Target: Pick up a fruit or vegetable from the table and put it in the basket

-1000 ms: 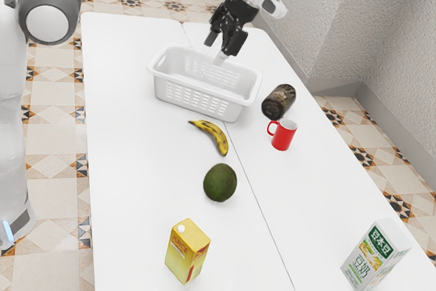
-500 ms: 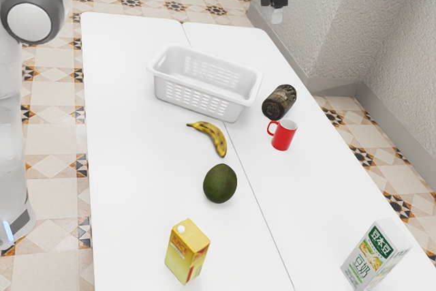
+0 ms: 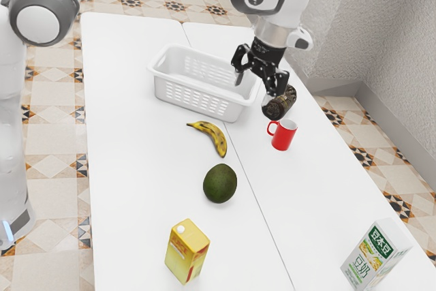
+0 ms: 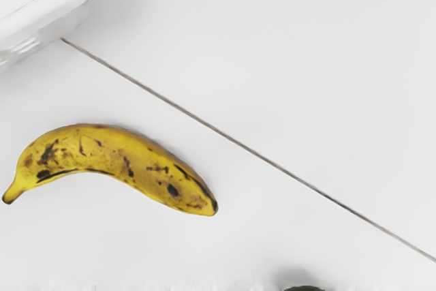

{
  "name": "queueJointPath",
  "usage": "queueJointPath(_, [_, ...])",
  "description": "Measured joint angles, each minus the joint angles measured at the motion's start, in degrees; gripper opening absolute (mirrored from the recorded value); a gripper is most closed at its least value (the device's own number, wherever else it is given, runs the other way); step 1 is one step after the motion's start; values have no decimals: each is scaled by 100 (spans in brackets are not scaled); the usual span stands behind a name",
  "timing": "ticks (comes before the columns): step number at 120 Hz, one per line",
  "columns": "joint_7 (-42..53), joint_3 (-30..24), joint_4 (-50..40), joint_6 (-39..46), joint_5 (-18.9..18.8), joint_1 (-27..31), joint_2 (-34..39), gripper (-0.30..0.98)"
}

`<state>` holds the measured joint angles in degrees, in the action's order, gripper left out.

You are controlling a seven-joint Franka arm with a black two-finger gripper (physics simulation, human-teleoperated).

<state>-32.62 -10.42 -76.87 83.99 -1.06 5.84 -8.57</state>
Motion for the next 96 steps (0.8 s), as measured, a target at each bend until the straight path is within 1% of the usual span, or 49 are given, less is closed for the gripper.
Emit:
queueJointPath(5, [-273,-15,-708,262,29,8,289,69])
queueJointPath(11, [-576,-83,-1172,573,58,2,464,69])
queueJointPath(28, [-1351,-456,-1557,1236,118,-5,566,69])
queueJointPath(51, [-2161,-677,-2569,1916,302,-271,1056,69])
queueJointPath(62, [-2460,-718,-2888,2182,337,-348,1244,69])
queueJointPath(84, [-2938,-778,-3129,2535,366,11,1321,69])
queueJointPath(96, [-3142,-937,-3148,2657,382,-5,1315,69])
